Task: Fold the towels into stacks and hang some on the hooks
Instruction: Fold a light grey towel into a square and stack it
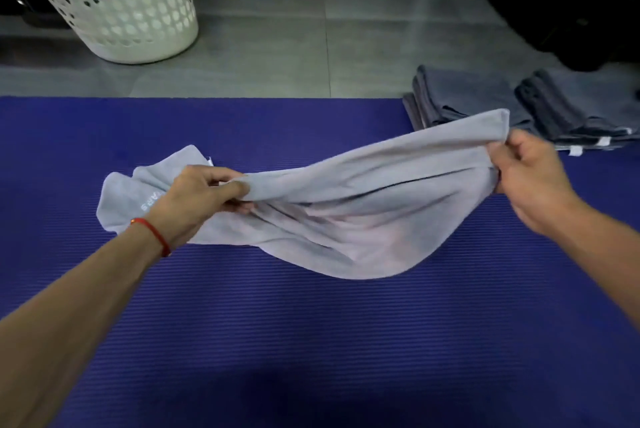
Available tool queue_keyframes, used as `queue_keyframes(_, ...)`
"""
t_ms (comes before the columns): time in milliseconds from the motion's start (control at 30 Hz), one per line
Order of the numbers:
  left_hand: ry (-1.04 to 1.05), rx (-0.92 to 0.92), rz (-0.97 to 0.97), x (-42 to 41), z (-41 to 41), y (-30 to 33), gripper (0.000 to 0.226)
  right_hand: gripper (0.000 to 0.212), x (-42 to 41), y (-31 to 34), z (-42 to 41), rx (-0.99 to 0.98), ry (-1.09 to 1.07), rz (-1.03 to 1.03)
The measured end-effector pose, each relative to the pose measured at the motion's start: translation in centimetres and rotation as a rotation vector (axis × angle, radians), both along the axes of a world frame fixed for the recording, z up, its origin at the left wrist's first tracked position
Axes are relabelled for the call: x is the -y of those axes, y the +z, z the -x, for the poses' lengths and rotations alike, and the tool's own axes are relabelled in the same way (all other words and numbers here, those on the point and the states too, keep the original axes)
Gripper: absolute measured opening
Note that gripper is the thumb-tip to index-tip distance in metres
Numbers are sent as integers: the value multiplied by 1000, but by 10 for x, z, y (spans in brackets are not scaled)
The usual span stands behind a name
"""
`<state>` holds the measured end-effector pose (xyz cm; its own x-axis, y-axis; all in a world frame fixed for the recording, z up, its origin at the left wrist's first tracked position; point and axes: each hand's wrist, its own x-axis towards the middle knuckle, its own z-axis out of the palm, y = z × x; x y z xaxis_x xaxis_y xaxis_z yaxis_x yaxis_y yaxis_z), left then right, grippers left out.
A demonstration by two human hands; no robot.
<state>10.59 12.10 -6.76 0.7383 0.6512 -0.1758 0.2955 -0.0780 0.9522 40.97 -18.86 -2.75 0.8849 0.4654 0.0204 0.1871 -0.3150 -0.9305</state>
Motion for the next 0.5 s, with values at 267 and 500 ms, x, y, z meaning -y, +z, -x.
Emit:
queue_keyframes(267,-267,122,109,12,-30,53,39,21,8,61,-19,109,-185,-117)
queue_keyframes(500,-248,58,-315,47,-101,20,11,22,46,42,-13,93,-220,-13)
